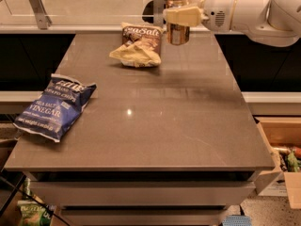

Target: Move orange can near brown chip bag

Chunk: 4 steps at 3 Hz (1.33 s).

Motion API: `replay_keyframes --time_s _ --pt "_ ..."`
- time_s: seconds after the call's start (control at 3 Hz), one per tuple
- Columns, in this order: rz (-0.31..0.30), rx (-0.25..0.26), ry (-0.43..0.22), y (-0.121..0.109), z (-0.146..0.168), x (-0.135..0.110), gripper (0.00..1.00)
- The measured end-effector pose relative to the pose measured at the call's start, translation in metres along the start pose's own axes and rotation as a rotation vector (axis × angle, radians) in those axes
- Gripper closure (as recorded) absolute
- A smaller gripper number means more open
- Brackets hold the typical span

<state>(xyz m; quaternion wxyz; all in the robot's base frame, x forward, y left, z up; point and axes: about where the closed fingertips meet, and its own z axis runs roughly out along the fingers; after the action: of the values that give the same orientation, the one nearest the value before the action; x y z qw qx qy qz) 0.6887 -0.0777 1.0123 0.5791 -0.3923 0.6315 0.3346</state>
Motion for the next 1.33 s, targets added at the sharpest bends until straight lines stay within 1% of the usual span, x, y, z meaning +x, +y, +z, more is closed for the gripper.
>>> replay_keyframes --time_s 0.33,0.67,1.0,1.33 --pt "-0.019 0.024 -0.004 -0.022 0.0 0.005 1.0" --pt "-0.041 0.031 -0.023 -0.045 0.005 0.014 1.0" --pt "-0.048 0.03 -0.035 -0.063 0.011 0.024 1.0" --pt "-0.041 0.042 -0.019 -0.079 0.014 0.042 1.0"
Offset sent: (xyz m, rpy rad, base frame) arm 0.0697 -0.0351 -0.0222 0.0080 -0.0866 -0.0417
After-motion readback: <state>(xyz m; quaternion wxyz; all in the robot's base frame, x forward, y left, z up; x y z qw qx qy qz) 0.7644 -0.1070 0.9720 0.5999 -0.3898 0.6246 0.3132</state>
